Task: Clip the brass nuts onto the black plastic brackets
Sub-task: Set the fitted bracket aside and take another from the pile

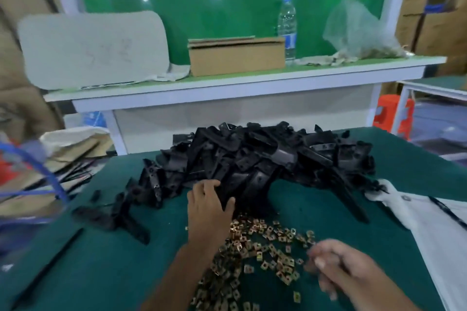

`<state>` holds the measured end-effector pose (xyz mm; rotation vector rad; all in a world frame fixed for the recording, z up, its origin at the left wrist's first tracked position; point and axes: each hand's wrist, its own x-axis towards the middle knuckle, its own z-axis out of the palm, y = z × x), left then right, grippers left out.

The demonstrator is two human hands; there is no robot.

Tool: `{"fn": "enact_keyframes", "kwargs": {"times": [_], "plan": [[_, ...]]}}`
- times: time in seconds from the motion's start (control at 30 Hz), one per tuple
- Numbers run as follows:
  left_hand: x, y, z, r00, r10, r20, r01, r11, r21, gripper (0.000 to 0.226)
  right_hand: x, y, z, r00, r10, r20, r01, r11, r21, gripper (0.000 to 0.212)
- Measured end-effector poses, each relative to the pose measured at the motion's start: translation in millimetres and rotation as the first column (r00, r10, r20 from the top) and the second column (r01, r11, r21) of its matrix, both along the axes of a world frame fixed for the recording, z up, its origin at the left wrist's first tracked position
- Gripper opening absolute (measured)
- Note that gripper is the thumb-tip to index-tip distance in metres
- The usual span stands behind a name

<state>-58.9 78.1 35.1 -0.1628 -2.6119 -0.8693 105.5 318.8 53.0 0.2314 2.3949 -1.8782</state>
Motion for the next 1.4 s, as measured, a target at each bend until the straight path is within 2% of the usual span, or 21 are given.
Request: {"fn": "enact_keyframes", "kwargs": {"times": [0.07,0.1,0.2,0.27,0.33,0.4,0.47,0.53,0.6,0.7,0.83,0.9,0.93,1.0,1.07,1.13,1.2,1.27,1.33,1.4], "plan": [[-22,-4,3,0.999,0.041,-0.01,-0.042,0.998,-0.045,0.052,-38,-27,-9,0.981,0.189,-0.036,-0.173,0.949,0.265,0.007],[-33,-4,5,0.999,0.046,0.011,-0.045,0.997,-0.068,0.054,-56,-37,-13,0.973,0.222,-0.064,-0.182,0.905,0.384,0.008],[-57,-4,6,0.994,0.063,0.085,-0.047,0.983,-0.177,0.052,-82,-55,-28,0.925,0.371,-0.078,-0.199,0.65,0.734,0.038],[-66,-7,6,0.994,0.083,0.077,-0.06,0.963,-0.263,0.045,-88,-59,-43,0.898,0.425,-0.116,-0.193,0.616,0.763,0.036],[-71,-14,5,0.995,0.095,0.036,-0.084,0.966,-0.244,0.037,-96,-57,-51,0.886,0.435,-0.162,-0.166,0.623,0.765,0.025],[-72,-24,6,0.996,0.087,0.017,-0.085,0.992,-0.09,0.03,-99,-59,-54,0.893,0.397,-0.21,-0.111,0.648,0.753,0.015],[-68,-34,5,0.997,0.073,-0.004,-0.072,0.995,0.071,0.024,-100,-62,-57,0.912,0.315,-0.263,-0.033,0.696,0.717,0.021],[-62,-43,4,0.996,0.087,-0.032,-0.08,0.982,0.172,0.022,-101,-60,-58,0.894,0.379,-0.239,-0.13,0.729,0.672,0.018],[-52,-52,5,0.991,0.127,-0.046,-0.11,0.959,0.263,0.018,-99,-55,-55,0.893,0.394,-0.217,-0.135,0.694,0.707,0.016],[-35,-64,5,0.989,0.144,-0.033,-0.118,0.905,0.408,0.022,-99,-50,-46,0.927,0.245,-0.283,-0.003,0.761,0.649,0.012],[-5,-76,4,0.981,0.183,-0.071,-0.121,0.847,0.517,0.034,-89,-53,-28,0.963,0.097,-0.253,0.091,0.764,0.639,0.011],[7,-82,5,0.977,0.207,-0.045,-0.119,0.713,0.691,0.037,-88,-50,-30,0.949,0.001,-0.315,0.17,0.84,0.515,0.011],[12,-84,6,0.984,0.181,0.005,-0.113,0.593,0.797,0.033,-88,-50,-33,0.944,-0.068,-0.324,0.198,0.9,0.388,0.011],[22,-86,10,0.996,-0.016,0.089,-0.079,0.331,0.94,0.027,-89,-50,-35,0.959,-0.15,-0.242,0.184,0.975,0.125,0.013],[34,-84,11,0.977,-0.206,0.049,-0.012,0.178,0.984,0.023,-91,-49,-36,0.98,-0.126,-0.153,0.12,0.992,-0.049,0.015],[42,-80,6,0.945,-0.327,0.012,0.028,0.117,0.993,0.022,-91,-48,-37,0.989,-0.096,-0.111,0.08,0.987,-0.141,0.016],[47,-75,1,0.915,-0.403,-0.009,0.053,0.098,0.994,0.022,-90,-50,-38,0.992,-0.092,-0.084,0.07,0.968,-0.243,0.019],[49,-71,-2,0.893,-0.449,-0.006,0.035,0.057,0.998,0.017,-92,-53,-39,0.993,-0.111,-0.05,0.082,0.913,-0.4,0.029],[50,-70,-4,0.879,-0.477,-0.013,0.001,-0.026,1.0,0.014,-92,-55,-38,0.995,-0.097,-0.025,0.07,0.855,-0.514,0.031],[53,-72,-4,0.853,-0.522,-0.015,-0.06,-0.128,0.99,0.013,-90,-55,-35,0.998,-0.048,-0.036,0.018,0.811,-0.585,0.021]]}}
